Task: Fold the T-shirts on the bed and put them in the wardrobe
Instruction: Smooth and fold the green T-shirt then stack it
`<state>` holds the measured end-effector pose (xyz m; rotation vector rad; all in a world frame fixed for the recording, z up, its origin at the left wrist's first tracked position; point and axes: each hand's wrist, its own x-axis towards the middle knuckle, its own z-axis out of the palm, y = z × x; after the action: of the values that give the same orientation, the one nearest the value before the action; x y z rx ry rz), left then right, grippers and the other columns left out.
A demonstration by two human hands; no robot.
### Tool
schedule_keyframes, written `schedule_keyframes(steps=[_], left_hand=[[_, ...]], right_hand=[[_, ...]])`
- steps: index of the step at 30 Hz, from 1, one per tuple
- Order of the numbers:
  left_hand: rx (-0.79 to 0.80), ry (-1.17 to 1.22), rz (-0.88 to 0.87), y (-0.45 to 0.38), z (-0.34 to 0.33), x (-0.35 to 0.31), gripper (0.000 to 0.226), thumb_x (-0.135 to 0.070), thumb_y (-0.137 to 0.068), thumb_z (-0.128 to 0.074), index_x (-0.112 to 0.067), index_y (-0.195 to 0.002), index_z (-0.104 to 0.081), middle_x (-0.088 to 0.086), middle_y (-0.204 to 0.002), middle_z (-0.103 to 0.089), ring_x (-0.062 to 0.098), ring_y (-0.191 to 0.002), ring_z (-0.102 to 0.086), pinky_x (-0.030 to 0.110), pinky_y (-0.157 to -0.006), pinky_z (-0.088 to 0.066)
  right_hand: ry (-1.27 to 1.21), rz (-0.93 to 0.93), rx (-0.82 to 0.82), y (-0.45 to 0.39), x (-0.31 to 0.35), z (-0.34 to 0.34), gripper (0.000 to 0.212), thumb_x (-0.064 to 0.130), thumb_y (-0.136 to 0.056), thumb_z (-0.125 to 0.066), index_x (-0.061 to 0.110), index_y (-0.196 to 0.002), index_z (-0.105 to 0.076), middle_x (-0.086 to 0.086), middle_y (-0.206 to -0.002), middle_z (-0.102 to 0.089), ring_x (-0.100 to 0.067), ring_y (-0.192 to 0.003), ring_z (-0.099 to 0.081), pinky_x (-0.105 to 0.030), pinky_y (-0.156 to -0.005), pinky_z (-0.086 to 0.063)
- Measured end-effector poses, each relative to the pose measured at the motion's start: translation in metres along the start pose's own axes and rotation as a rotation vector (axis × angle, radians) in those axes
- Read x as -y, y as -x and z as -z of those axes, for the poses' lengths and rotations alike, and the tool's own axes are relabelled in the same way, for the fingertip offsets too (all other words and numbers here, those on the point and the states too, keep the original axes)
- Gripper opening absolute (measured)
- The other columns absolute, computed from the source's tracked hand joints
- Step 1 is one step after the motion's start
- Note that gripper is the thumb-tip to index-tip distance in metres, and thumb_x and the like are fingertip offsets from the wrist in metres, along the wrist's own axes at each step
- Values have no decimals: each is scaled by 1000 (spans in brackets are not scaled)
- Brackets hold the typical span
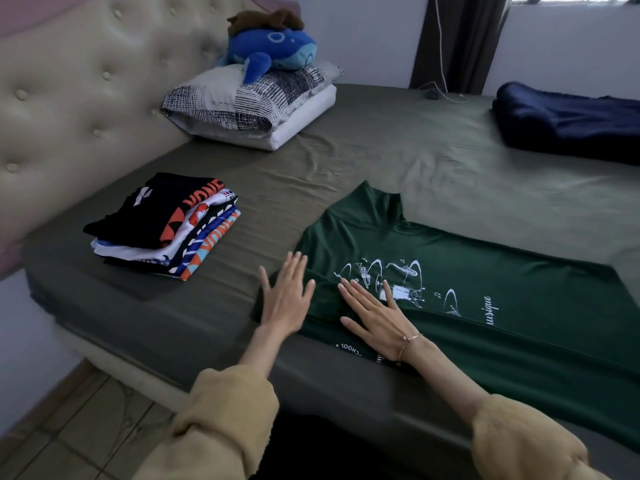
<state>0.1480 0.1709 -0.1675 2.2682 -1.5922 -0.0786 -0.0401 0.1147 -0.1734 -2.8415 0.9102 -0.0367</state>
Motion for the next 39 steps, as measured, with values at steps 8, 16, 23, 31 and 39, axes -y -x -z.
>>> schedule_keyframes(steps=[8,16,23,31,39], left_hand=[[332,-64,-239,23,-36,-77,53,-38,-104,-16,-27,-150,7,-12,-157,14,0,-143,14,46,-113,16],[346,-170,-95,17,-43,-95,54,-41,-103,-14,-27,-150,8,-9,-158,11,5,-145,9,48,-116,6],[193,-247,-95,28,-56,-130,57,-38,-102,-11,-19,-147,18,-1,-158,17,9,-144,15,57,-110,15],[352,-99,-428,54,-84,-216,55,-45,-102,-10,-29,-145,19,-9,-155,22,4,-143,18,48,-113,15],[446,-74,-621,65,-85,-231,58,-52,-98,-10,-32,-147,14,-10,-156,20,-1,-139,23,47,-111,21]], right_hand=[[-44,-256,-26,63,-47,-3,107,76,-48,42,24,-139,24,18,-148,23,2,-134,24,-43,-111,18],[-27,-571,-45,153,-120,3,98,79,-65,21,27,-148,13,15,-147,26,3,-133,24,-49,-112,14],[-50,-824,-13,220,-156,12,60,49,-100,-15,26,-148,12,8,-155,21,-4,-141,18,-56,-110,14],[-51,-899,20,271,-169,18,61,46,-100,-15,23,-147,15,5,-155,22,-5,-141,20,-53,-110,15],[-191,-496,-7,262,-146,18,114,93,-49,16,34,-146,10,19,-150,21,6,-135,22,-54,-108,19]])
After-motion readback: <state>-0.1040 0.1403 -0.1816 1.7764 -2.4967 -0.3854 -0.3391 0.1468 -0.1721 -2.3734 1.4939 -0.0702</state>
